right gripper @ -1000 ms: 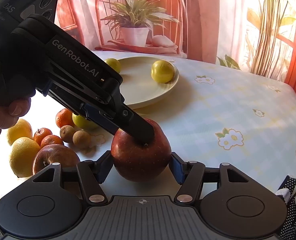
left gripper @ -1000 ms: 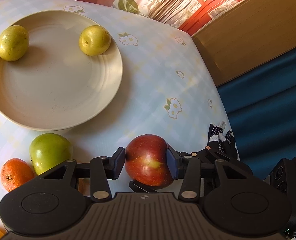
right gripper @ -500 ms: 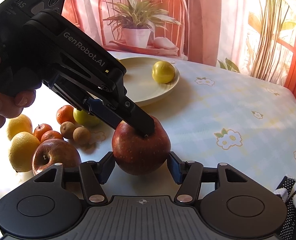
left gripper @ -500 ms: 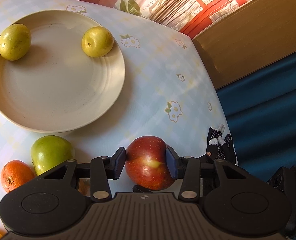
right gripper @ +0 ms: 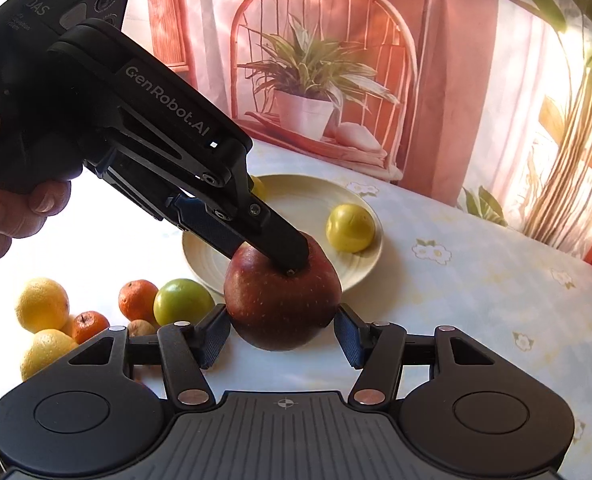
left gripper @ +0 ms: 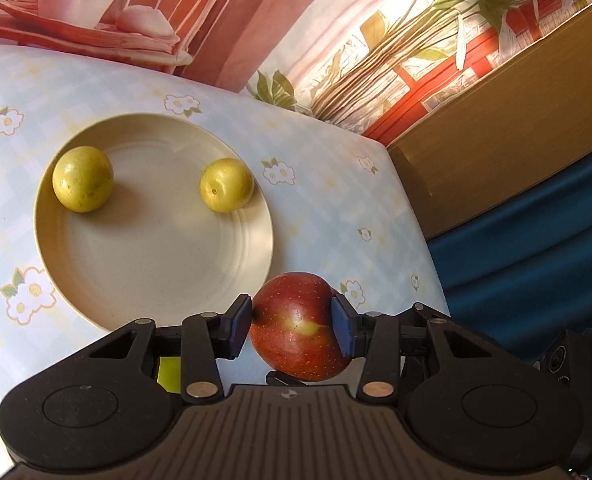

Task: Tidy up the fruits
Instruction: 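Carry the red apple onto the cream plate with right gripper while left tool steadies its top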

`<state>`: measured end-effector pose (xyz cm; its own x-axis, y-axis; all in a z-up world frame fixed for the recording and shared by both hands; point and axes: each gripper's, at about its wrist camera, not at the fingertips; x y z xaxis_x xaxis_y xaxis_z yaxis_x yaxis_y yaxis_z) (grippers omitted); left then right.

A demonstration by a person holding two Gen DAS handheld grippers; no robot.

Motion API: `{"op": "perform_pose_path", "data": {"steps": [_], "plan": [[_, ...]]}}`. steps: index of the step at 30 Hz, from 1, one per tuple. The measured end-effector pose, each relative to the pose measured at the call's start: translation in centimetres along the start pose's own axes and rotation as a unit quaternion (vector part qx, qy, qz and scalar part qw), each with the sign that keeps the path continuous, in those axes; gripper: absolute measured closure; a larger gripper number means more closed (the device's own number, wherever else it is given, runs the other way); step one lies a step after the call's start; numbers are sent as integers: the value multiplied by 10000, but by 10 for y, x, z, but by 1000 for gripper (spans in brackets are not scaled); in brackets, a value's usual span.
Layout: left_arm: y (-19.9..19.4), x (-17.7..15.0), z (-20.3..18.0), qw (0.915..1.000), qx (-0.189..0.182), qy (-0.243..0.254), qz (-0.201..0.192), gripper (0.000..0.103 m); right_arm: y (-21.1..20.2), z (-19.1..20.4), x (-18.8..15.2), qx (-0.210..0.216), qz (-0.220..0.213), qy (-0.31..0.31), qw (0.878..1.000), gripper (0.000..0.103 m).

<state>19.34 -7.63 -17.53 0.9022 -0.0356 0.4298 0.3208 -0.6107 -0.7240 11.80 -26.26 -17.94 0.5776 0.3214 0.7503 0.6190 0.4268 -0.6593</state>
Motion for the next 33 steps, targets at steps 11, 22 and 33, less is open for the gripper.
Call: {"op": "perform_pose_path", "data": {"steps": [11, 22, 33], "plan": [[-28, 59, 23, 9986, 222, -71, -475, 58, 47, -12, 79, 78, -111, -541, 9984, 50], [6, 93, 68, 9980, 420, -359, -315, 61, 122, -24, 98, 204, 349, -661, 9970, 50], [23, 101, 88, 9976, 445, -472, -257, 63, 156, -30, 102, 153, 659, -921, 9935, 50]]}}
Point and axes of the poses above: each gripper's, at about its wrist camera, not at the fingertips, and y roughly the way its jaws point, z to its left, x to its top, and after that the axes turned 1 degree about x, right-handed
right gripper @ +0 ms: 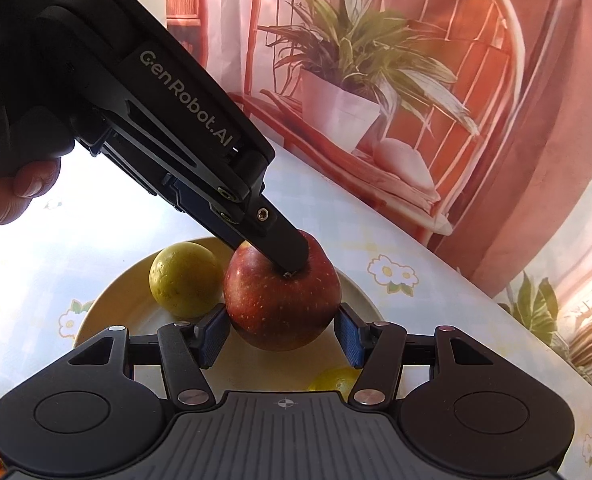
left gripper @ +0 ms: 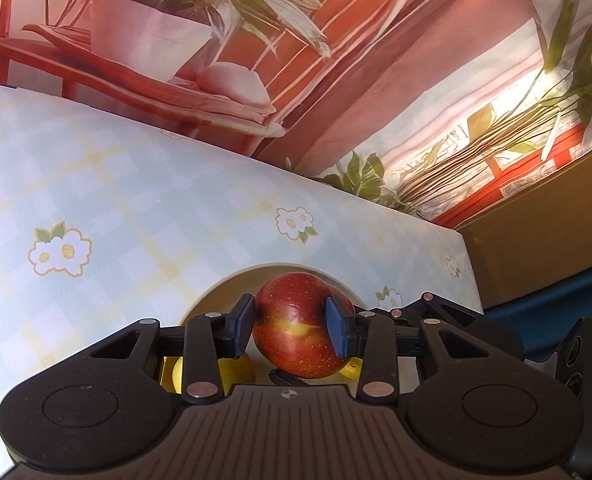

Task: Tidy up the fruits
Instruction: 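Carry the red apple onto the cream plate with right gripper while left tool steadies its top, then open right gripper to release the apple on the plate and lift both tools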

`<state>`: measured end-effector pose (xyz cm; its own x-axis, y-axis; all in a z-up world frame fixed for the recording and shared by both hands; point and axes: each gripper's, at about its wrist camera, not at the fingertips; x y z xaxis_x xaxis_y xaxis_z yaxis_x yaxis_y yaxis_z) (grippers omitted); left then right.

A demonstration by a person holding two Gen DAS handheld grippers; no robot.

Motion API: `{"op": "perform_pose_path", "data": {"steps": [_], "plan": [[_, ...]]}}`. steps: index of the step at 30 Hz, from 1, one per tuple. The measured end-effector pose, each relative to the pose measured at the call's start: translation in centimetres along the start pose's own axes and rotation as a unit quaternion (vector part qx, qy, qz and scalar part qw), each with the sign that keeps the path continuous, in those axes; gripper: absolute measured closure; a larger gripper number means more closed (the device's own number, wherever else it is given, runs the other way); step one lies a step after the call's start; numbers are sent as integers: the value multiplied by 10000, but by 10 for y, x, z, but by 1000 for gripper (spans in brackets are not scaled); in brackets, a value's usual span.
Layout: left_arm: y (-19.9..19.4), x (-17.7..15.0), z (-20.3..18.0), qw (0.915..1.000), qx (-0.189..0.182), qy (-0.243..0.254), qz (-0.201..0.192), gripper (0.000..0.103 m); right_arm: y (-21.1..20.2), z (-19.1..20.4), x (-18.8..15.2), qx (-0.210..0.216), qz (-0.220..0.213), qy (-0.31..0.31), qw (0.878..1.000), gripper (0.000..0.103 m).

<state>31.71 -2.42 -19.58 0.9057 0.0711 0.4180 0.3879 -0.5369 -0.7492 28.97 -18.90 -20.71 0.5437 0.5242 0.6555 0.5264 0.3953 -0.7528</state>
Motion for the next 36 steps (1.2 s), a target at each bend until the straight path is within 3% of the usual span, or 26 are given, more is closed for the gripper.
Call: {"op": "perform_pose_path", "data": {"steps": [19, 36], "plan": [[0, 0, 3, 9986, 401, 156, -295, 62, 10, 7, 2, -276, 59, -294, 9992, 49], [-9, -7, -2, 9966, 670, 297, -384, 59, 1, 6, -2, -321, 244, -61, 9992, 49]]}}
Point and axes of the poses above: each gripper's, at about its wrist camera, not at the fingertips, and y roughly the way its jaws point, z to its left, x to its top, and after that the axes turned 1 degree about x, right-handed
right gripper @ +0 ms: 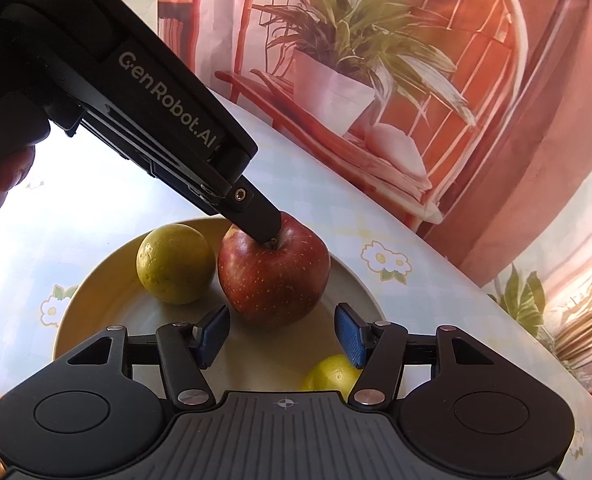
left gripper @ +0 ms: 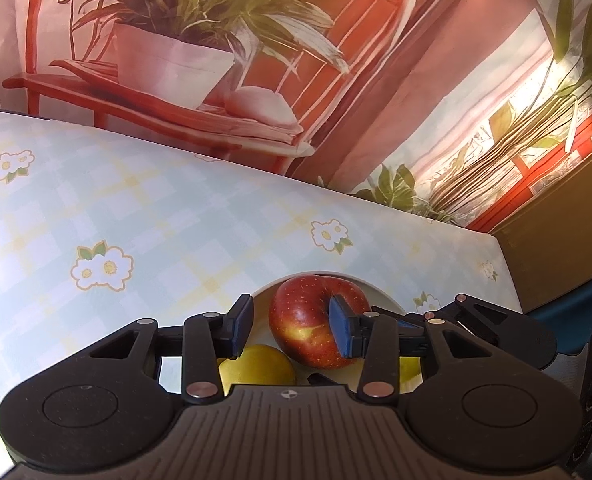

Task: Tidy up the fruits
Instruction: 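Open right gripper to release the apple on the plate and lift both tools, then move both tools back toward the fruit pile beside the plate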

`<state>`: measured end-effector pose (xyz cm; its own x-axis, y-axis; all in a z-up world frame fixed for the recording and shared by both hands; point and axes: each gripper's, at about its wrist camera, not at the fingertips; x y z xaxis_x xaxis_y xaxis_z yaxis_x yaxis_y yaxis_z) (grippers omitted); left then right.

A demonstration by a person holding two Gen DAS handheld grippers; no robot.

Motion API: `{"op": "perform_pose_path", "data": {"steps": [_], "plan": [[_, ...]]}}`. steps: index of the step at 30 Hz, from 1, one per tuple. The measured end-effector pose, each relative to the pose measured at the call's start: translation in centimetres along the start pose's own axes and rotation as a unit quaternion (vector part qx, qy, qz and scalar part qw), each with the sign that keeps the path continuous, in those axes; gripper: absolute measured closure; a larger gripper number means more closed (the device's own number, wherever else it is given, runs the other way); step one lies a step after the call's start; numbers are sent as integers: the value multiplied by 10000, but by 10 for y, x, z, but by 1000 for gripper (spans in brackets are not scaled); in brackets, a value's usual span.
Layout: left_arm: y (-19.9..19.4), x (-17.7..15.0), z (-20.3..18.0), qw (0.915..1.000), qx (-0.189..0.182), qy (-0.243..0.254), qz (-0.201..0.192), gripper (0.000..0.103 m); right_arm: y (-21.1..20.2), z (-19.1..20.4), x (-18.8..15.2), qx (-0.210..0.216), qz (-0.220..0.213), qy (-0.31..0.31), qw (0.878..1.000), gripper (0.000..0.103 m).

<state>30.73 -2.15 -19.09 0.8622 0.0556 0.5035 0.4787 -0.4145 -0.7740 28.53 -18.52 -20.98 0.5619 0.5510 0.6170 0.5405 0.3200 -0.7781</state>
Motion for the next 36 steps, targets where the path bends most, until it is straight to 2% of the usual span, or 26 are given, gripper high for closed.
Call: {"op": "perform_pose_path", "data": {"steps": [11, 22, 33, 36], "plan": [[-32, -14, -5, 9998, 138, 65, -146, 58, -37, 10, -4, -170, -99, 130, 9997, 49], [-81, -44, -8, 9977, 518, 201, -384, 55, -84, 27, -19, -293, -361, 719, 9963, 48], [-139, -79, -7, 9866, 1253, 656, -812, 55, -124, 51, -46, -364, -683, 1598, 9841, 48], [-152, -88, -4, 9837, 1352, 764, -902, 55, -133, 58, -55, -385, -763, 1764, 9806, 48]]}}
Point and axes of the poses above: each gripper's, at about its wrist camera, not at the fingertips, and y roughly the way its jaws point, z to its left, x to its top, and after that the axes turned 1 degree about x, right-handed
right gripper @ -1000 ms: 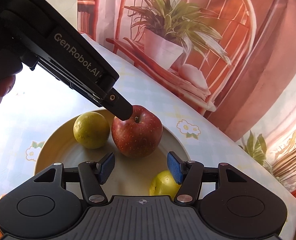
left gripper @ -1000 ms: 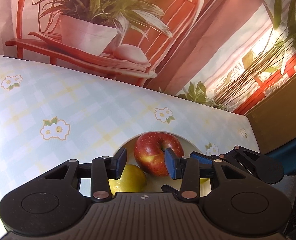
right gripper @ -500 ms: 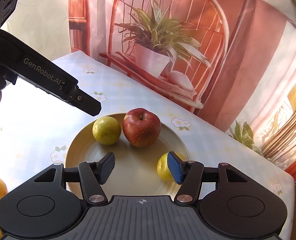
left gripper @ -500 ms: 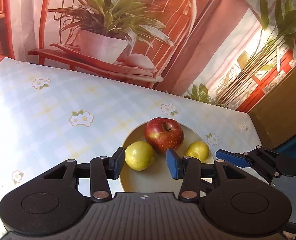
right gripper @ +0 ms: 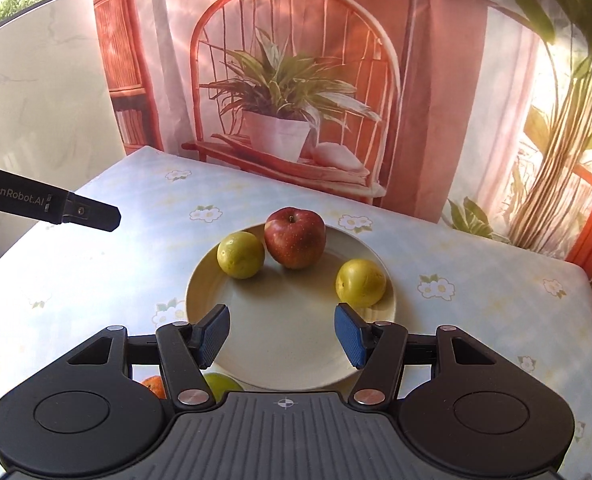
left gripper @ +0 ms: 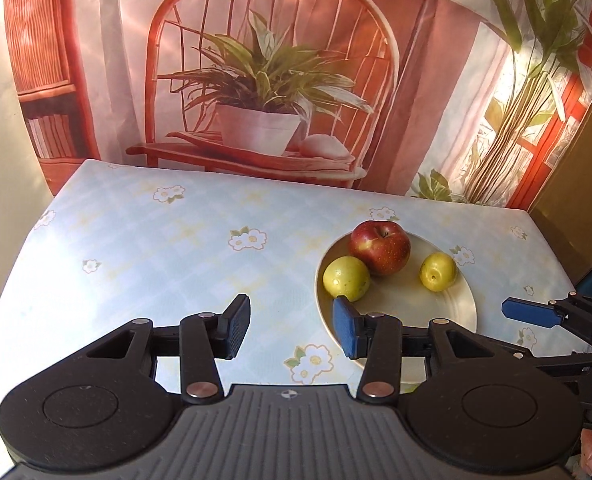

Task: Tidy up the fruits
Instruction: 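Move both tools back toward the fruit pile beside the plate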

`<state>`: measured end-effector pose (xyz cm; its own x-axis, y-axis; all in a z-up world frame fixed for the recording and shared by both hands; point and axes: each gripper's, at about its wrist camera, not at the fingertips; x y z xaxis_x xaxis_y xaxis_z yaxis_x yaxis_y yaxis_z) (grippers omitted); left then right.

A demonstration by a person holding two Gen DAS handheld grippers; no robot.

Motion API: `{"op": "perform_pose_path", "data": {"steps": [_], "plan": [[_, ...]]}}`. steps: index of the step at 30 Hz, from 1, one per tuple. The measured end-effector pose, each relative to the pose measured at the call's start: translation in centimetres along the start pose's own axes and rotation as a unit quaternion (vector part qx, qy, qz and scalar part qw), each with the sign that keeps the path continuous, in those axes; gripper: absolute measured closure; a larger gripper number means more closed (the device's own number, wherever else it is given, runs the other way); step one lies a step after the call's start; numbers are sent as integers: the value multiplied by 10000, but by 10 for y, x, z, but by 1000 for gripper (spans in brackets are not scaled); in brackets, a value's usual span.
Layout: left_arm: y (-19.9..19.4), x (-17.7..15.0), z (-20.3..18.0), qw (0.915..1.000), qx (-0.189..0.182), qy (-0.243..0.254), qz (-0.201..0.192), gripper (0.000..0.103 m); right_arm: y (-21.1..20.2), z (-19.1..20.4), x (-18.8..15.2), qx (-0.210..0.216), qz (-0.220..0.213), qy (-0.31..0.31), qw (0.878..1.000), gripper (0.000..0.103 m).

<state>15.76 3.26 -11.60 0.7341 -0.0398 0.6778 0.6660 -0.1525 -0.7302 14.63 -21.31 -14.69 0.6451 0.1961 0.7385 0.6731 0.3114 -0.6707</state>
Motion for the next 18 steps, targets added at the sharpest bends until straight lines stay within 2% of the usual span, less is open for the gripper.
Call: {"op": "perform_pose_path", "data": {"steps": [11, 18], "plan": [[-41, -29, 8, 9991, 260, 165, -288, 55, -26, 13, -26, -51, -216, 479, 9986, 48], [-58, -43, 9, 9985, 296, 58, -452, 55, -29, 22, -40, 57, -13, 518, 9986, 48]]}}
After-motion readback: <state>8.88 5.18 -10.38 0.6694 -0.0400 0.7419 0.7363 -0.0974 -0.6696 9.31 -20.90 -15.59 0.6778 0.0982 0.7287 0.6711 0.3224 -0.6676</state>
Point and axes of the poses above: each gripper's, at about its wrist camera, not at the fingertips, and y roughly the way its jaws point, z to its left, x to its top, and after that the axes turned 1 degree about x, right-handed
